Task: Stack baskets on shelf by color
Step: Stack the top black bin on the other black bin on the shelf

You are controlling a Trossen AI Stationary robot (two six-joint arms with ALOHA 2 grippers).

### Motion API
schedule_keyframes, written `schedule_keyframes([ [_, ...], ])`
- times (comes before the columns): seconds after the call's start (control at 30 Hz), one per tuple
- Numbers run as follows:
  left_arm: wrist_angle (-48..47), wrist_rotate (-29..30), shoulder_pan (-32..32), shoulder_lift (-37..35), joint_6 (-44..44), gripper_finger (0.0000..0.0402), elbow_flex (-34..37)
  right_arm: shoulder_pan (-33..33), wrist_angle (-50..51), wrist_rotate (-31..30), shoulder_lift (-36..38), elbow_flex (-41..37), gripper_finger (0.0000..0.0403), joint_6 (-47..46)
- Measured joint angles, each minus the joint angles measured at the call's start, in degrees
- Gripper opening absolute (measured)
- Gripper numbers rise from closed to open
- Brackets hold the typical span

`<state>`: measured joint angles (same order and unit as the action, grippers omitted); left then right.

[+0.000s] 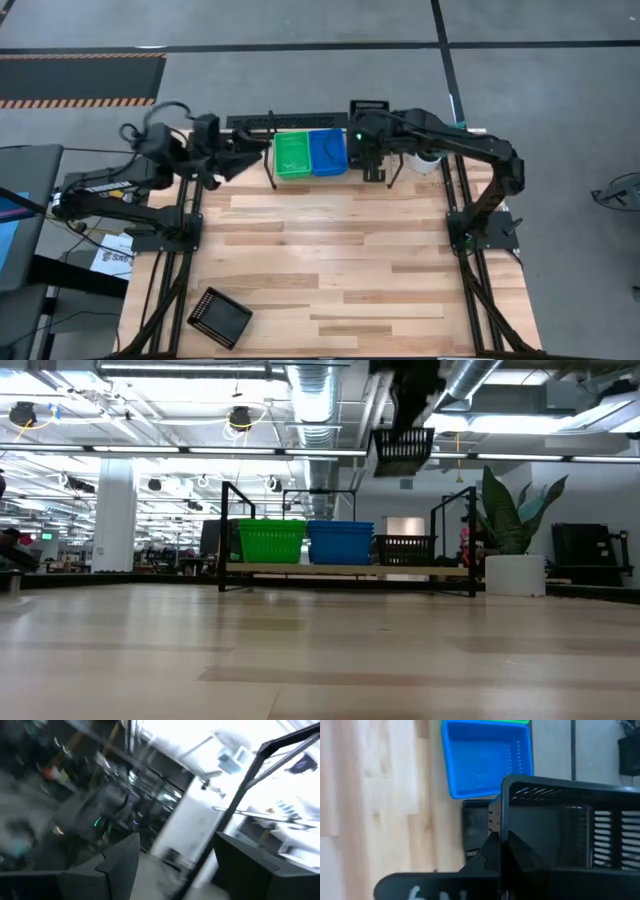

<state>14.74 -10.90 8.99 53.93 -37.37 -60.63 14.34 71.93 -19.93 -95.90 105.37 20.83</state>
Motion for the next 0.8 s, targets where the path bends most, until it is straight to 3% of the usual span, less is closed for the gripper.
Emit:
schedule_keyframes([
  [0.07,-6.18,4.73,-0.8,0.01,5.11,0.0235,-3.41,2.74,-4.34,2.18,1.38,-4.39,0.0012,2.4],
  [0.2,-28.03,18.87,-1.82,1.57,11.32,0.022,-12.12,7.31,-12.5,4.21,4.36,-11.72,0.0011,7.71],
  [0.37,-49.3,26.48,-1.85,5.19,10.29,0.0207,-19.03,11.66,-18.86,10.73,5.71,-16.22,0.0019,10.59],
  [0.5,-54.79,27.84,-1.83,6.75,3.92,0.0206,-18.14,14.48,-20.59,14.69,5.72,-19.32,0.0016,11.13],
  [0.8,-54.33,28.07,-2.51,7.22,-2.78,0.0206,-13.26,15.76,-22.99,17.26,5.74,-27.13,0.0022,11.13],
])
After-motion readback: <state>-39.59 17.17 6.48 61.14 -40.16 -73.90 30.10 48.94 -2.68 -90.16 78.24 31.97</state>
